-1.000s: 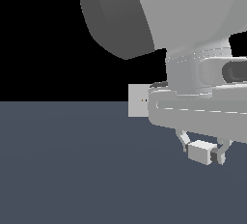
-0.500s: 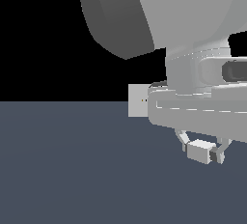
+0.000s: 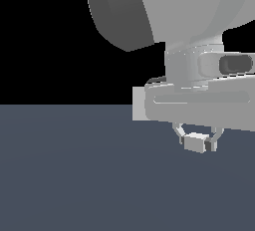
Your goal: Plug the charger into the wall socket.
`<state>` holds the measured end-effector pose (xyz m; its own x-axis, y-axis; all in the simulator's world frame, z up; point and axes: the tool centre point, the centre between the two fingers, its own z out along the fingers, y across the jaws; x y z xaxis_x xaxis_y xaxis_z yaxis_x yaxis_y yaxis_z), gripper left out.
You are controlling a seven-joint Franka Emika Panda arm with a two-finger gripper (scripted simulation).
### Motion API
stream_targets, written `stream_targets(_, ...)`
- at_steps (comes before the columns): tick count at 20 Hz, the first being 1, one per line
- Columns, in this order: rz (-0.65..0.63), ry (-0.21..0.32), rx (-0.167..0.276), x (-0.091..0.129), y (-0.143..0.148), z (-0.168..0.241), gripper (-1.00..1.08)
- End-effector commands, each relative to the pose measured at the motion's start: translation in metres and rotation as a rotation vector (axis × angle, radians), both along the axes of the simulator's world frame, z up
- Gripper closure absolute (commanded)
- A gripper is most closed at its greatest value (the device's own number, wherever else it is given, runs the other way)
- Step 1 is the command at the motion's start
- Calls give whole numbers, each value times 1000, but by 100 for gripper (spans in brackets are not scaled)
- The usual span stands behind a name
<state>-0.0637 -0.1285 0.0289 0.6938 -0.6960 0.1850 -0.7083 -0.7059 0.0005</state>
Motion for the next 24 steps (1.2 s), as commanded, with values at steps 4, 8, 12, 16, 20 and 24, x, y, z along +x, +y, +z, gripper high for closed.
stream_targets(4, 151, -1, -2, 22, 11, 17, 108)
stream_targets(8, 284, -2, -3, 39, 24, 32, 108)
stream_targets(12, 411, -2, -3, 53, 39, 46, 108)
stream_targets(16, 512, -1, -2, 63, 53, 57, 108)
stream_targets(20, 585, -1, -1, 70, 64, 65, 108)
stream_targets(24, 632, 0, 0, 73, 71, 69, 108)
